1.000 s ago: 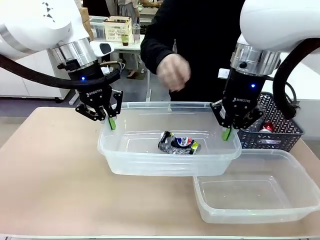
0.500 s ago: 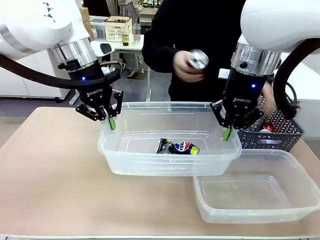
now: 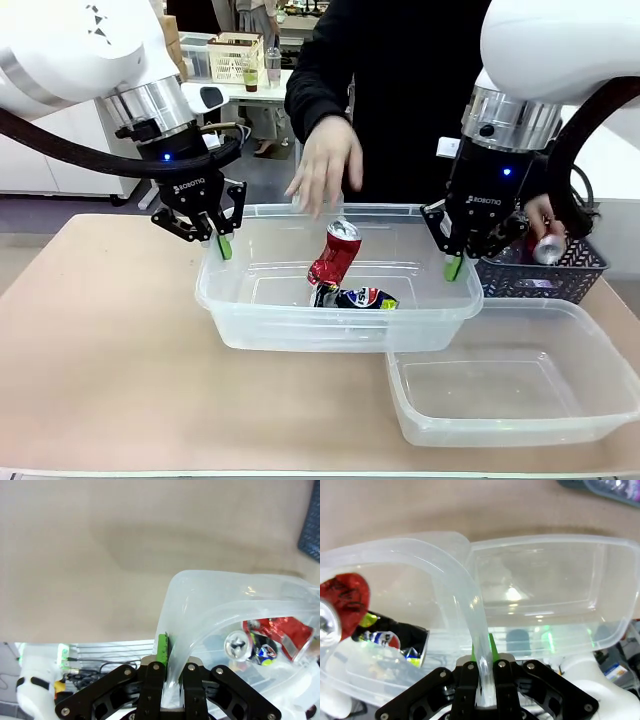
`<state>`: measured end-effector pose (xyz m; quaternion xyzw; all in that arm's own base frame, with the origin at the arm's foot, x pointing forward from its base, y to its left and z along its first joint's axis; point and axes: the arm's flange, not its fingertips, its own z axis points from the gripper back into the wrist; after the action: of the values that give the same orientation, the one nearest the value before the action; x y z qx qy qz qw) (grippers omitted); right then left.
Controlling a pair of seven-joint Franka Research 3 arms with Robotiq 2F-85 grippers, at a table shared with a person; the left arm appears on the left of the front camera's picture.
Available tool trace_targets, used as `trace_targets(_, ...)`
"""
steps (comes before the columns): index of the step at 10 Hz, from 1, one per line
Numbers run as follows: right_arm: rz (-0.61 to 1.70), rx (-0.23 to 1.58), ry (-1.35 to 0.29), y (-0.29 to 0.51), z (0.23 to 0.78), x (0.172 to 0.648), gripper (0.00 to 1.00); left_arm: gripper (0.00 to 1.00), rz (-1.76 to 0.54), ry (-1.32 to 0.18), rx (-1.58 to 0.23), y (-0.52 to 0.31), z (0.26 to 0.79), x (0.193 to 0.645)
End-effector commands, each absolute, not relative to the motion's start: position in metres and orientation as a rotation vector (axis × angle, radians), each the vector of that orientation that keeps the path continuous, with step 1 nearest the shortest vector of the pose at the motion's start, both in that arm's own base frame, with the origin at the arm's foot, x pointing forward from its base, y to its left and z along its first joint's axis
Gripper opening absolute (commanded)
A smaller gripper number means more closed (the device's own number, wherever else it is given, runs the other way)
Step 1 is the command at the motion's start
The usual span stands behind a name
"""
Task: Sort the waste into each basket.
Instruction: Offer the picked Organizing box to the human.
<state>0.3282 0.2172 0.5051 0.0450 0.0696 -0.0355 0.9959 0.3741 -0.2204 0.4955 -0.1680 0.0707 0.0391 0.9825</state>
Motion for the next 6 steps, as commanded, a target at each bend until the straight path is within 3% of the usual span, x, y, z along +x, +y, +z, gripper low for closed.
trace_targets(1, -0.061, 0.079, 0.148, 0.2169, 0.5089, 0.3280, 0.04, 0.06, 0.103, 0.139, -0.370, -0.2198, 0.5012, 0.3745)
trace_targets(6, -0.061, 0.079, 0.148, 0.2169, 0.5089, 0.3280, 0.04, 0.06, 0.103, 0.139, -0.370, -0.2198, 0.5012, 0.3745)
